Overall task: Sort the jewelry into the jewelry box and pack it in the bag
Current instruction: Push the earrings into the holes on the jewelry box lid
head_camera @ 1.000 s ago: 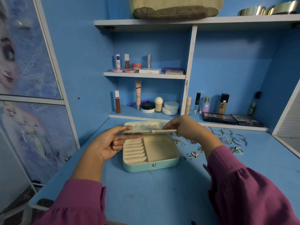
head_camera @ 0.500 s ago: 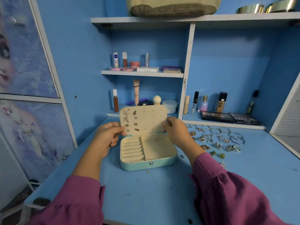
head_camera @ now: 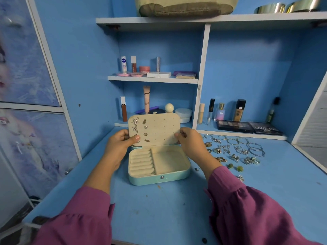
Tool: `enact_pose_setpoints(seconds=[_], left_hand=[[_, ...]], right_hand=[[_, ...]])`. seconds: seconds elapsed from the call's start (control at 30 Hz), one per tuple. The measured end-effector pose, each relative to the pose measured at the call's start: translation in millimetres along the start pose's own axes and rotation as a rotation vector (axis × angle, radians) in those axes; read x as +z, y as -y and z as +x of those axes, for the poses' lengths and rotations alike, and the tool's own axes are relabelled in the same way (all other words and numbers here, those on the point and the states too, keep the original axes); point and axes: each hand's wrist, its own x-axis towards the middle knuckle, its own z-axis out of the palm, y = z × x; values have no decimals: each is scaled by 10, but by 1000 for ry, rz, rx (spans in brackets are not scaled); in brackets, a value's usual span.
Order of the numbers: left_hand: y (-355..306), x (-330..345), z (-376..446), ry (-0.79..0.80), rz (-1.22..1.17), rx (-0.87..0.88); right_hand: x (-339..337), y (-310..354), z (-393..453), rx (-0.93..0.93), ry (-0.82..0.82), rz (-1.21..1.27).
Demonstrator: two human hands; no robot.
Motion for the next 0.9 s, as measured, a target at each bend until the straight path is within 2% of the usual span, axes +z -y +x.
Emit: enact_pose_setpoints(seconds=[0.47,0.9], left_hand=[[-44,62,-27,-117,13,18],[-84,73,-59,23,-74,7]], right_hand=[[6,-22,8,2,-13,33],[-6,-5,-13,-1,-19,36]])
